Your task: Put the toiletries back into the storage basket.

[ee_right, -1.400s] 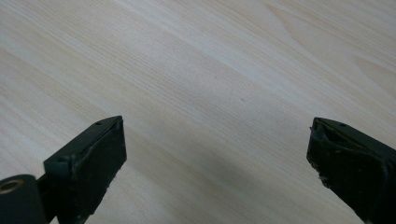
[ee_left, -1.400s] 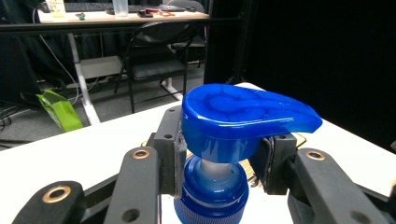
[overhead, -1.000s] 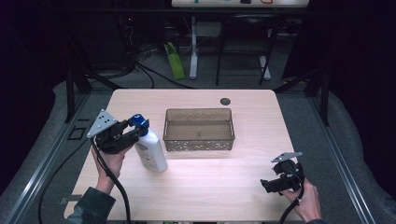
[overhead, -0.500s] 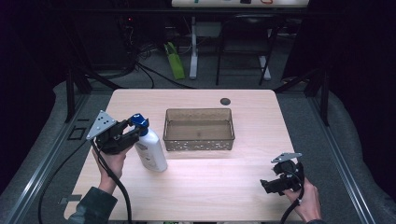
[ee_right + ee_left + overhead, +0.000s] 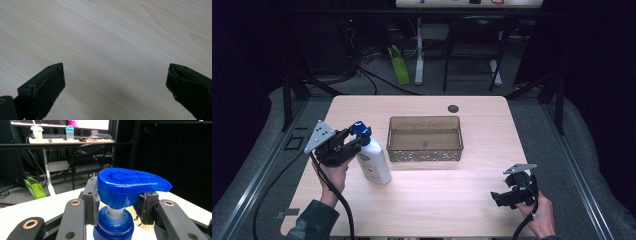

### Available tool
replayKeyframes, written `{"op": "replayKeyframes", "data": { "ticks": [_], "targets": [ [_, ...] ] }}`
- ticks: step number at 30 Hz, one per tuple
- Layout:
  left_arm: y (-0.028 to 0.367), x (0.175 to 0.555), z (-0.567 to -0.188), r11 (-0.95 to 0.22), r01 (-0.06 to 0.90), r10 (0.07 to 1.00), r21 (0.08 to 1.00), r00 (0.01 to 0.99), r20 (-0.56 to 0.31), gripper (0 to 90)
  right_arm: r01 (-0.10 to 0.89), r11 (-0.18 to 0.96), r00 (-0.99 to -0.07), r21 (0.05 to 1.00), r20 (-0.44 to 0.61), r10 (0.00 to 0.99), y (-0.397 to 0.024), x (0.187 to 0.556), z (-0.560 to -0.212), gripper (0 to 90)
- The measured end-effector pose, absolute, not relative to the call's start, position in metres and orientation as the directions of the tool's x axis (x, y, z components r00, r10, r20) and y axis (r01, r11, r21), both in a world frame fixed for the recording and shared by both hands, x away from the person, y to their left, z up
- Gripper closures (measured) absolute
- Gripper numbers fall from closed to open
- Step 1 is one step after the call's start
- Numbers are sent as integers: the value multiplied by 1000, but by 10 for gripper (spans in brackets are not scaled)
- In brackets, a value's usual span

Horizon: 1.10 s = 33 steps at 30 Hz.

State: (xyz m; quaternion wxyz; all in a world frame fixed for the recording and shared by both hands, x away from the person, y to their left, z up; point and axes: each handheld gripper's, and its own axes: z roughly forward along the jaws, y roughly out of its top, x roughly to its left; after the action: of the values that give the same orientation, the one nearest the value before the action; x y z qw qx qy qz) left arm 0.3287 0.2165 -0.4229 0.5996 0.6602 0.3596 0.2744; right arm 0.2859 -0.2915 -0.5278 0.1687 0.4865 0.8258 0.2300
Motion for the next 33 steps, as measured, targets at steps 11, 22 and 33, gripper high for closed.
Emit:
{"op": "replayKeyframes", "data": {
  "ticks": [11, 22, 33],
  "targets": [
    [216, 329, -420, -18, 159, 823, 987, 562, -75, 590, 725, 429, -470, 539, -67, 880, -290, 285, -527, 18],
    [214, 325, -413, -24, 144, 823, 989, 564, -63, 588, 721, 437, -472, 537, -80, 878, -290, 285, -527, 20],
    [210, 319, -391, -24, 123, 824, 992, 565, -50, 588, 724, 428, -463, 540, -80, 883, -291, 285, -526, 23]
  ]
}}
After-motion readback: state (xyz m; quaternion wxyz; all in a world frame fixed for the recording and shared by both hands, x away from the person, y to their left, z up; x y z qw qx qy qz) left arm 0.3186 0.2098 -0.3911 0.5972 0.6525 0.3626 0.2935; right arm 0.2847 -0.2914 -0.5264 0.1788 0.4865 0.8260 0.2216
